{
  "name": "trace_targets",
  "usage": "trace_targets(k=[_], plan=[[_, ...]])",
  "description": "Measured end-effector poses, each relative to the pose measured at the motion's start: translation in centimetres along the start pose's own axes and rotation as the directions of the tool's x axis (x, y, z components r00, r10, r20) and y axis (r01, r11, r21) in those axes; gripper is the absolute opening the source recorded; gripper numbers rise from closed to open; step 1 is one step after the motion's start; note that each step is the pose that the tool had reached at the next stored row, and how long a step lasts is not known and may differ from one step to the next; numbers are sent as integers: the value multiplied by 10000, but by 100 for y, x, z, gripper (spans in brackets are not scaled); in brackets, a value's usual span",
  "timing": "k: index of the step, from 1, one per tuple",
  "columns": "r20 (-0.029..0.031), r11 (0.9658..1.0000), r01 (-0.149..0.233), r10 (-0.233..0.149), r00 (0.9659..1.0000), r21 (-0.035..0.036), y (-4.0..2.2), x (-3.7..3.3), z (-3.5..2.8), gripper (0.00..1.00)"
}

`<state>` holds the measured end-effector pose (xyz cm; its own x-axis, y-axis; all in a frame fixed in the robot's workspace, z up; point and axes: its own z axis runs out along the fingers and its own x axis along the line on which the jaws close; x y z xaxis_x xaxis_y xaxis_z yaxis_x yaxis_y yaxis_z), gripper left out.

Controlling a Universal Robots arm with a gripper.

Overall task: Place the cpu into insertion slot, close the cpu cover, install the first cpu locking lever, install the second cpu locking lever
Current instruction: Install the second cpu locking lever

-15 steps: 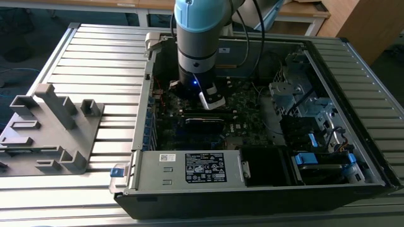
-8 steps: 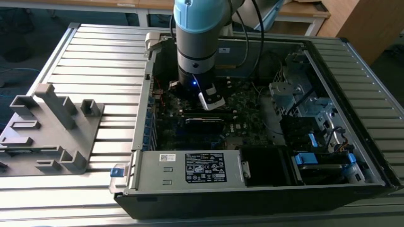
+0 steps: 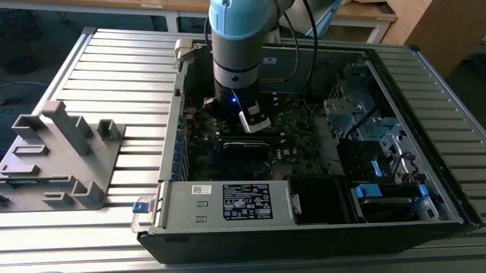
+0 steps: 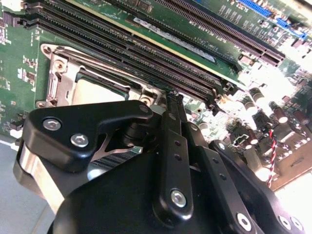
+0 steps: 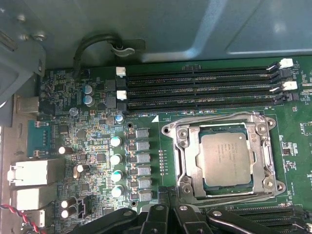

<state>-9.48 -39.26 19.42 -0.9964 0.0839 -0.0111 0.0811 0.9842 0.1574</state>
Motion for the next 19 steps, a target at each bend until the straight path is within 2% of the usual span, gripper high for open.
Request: trace_targets(k=[9,16,19], plan=[[-1,10000,0,0,10000,1,26,-2,-164,10],[-1,10000,1,-1,10000,1,28,-3,-176,10],[-2,10000,0,0,10000,2,30,-30,-176,10]])
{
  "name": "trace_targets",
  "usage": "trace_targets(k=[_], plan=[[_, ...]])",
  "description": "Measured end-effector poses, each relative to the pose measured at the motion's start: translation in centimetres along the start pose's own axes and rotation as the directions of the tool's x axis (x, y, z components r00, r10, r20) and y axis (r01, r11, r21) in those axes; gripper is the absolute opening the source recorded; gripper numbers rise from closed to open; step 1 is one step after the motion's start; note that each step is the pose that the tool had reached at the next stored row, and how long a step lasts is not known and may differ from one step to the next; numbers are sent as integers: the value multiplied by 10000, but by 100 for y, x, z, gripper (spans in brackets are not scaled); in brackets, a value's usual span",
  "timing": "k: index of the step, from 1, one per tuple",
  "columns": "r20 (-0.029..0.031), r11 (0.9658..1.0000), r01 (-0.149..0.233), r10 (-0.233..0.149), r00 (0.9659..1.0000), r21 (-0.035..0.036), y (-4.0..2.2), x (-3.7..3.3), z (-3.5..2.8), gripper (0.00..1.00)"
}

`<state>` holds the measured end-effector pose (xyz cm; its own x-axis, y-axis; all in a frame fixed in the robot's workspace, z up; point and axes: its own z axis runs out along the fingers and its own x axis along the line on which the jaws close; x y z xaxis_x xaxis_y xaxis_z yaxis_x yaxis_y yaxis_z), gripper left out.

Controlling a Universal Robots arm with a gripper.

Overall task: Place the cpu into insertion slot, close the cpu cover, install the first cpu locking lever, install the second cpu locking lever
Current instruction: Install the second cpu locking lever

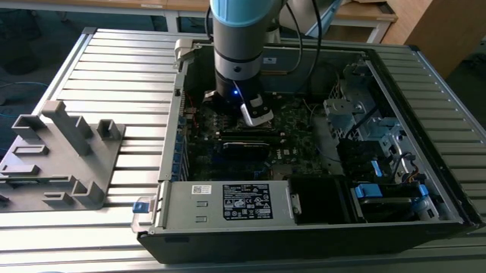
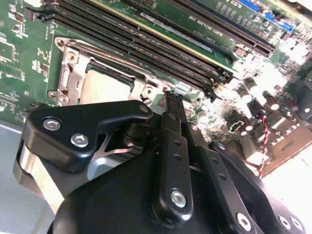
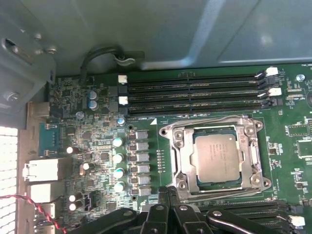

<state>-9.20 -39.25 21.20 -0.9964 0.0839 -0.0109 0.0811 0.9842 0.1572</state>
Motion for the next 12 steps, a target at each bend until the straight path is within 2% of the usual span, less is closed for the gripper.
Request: trace_targets(k=[12], plan=[[0,10000,1,-1,10000,-2,37,-286,11,10]])
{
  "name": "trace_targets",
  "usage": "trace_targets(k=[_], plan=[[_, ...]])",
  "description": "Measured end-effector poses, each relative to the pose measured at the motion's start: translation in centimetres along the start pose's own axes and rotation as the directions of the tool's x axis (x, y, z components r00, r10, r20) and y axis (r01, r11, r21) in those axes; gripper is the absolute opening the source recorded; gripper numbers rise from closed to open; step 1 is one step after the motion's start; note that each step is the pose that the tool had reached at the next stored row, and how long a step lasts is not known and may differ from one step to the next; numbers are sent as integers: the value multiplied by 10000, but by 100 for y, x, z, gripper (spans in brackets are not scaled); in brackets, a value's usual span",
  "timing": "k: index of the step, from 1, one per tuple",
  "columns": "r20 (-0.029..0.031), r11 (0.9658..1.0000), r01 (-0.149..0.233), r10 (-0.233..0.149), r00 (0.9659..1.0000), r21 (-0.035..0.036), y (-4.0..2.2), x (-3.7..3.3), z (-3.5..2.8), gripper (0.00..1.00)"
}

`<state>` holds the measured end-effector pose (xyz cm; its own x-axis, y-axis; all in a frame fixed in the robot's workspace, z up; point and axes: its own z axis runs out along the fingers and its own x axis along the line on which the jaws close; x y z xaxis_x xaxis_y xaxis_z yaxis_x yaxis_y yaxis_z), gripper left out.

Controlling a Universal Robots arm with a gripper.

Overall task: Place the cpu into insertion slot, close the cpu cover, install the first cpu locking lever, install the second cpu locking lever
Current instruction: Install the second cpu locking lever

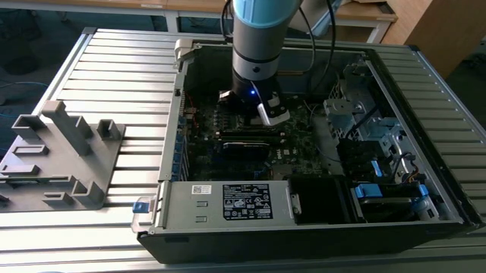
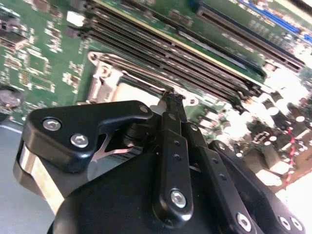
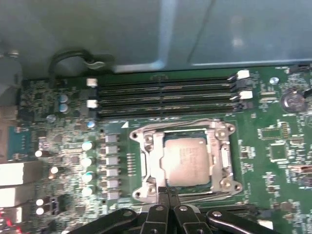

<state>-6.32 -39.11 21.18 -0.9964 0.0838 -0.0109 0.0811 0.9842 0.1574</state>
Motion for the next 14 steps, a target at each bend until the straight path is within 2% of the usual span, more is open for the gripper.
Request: trace_targets(k=[3,8,14], plan=[[1,10000,0,0,10000,0,33,-32,6,10],[1,10000,0,0,10000,1,128,-45,22,10],[1,10000,-2,2,10000,0,222,-95,39,10]])
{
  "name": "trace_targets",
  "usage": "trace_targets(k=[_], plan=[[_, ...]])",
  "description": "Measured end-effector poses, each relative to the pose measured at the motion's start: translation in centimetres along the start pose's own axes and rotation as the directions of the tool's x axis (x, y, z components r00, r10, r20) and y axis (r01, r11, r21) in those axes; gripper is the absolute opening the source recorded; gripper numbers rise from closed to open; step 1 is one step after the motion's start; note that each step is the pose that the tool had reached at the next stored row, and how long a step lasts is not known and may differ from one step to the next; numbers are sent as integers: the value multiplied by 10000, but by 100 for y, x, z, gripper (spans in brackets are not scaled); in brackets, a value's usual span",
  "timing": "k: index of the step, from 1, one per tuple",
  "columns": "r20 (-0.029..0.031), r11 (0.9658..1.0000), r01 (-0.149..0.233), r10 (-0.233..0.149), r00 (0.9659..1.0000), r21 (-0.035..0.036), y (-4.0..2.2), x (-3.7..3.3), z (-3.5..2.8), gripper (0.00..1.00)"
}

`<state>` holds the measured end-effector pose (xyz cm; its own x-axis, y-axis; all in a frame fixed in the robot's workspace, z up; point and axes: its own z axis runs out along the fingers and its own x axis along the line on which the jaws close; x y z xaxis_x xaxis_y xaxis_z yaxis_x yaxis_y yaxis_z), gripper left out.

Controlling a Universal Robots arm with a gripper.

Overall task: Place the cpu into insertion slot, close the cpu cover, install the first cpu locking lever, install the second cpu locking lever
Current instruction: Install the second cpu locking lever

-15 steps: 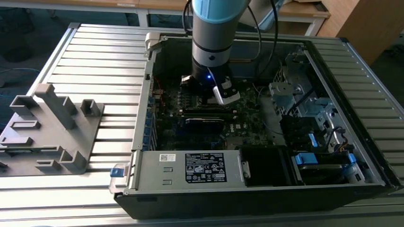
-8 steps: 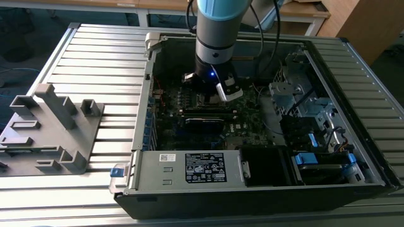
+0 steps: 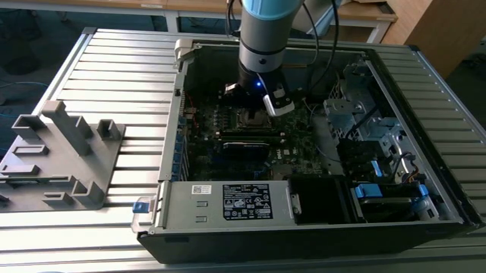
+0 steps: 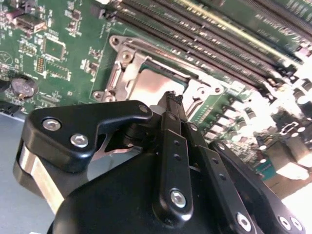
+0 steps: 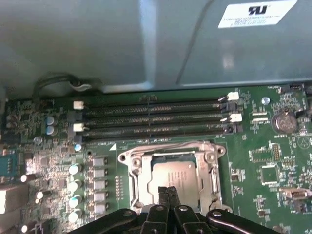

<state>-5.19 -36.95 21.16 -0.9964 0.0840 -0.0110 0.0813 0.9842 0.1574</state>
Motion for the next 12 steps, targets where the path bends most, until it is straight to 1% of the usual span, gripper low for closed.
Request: trace_targets(k=[3,8,10,12], plan=[[0,10000,1,-1,10000,0,29,-20,5,10],[0,10000,2,-2,10000,0,32,-21,6,10],[-1,10000,2,-2,10000,0,34,-38,6,10],[0,10000,2,-2,10000,-1,36,-39,7,10]])
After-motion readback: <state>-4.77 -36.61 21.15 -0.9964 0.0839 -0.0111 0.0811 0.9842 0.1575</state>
